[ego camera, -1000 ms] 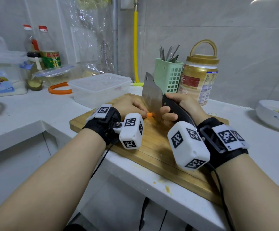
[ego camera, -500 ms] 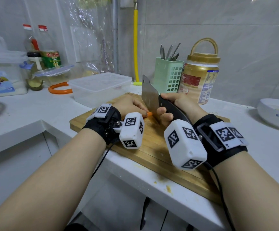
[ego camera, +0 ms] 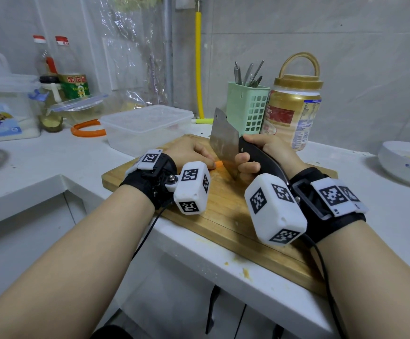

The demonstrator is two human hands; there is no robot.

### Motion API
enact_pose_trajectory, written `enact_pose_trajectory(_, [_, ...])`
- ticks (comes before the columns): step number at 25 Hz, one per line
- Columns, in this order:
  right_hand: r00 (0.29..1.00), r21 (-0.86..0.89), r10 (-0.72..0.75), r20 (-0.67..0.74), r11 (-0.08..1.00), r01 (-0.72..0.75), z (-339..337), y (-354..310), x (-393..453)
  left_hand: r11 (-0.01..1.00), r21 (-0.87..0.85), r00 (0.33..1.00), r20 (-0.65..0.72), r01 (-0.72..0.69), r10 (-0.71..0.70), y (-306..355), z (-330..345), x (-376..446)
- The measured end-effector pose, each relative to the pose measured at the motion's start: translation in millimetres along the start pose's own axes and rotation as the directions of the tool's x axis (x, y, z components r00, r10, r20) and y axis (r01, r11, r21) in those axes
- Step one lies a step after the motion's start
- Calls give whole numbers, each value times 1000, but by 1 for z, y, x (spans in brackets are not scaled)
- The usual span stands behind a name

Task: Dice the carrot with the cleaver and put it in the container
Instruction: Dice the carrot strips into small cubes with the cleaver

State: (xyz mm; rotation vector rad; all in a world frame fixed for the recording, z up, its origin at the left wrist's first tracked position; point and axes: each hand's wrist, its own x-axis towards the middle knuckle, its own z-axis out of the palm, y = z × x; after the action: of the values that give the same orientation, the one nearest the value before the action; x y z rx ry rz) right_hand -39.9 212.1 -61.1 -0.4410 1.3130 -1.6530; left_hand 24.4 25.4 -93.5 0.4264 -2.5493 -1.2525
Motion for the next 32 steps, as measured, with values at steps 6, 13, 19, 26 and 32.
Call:
enact_pose_trajectory(6, [999,20,-39,9,999,38,1,1,-1,1000,-15,1000,-3,15,-15,-2,1,1])
enact_pose_trajectory(13, [999,0,-28,32,1000,28,6,3,-2,997,-70,1000,2,13,-13,0,3,-3])
enact_pose_trajectory(19, [1000,-33,2,28,999,-1,5,1,-2,999,-43,1000,1,-3,3,1,2,-3])
enact_pose_trajectory(26, [998,-52,57,13,997,-56,6,-3,-2,1000,-24,1000,4,7,-6,-1,1,-1])
enact_pose_trajectory(32, [998,-68,64,-4,996,-64,10,-4,-2,1000,-27,1000,-4,6,-6,-3,0,0])
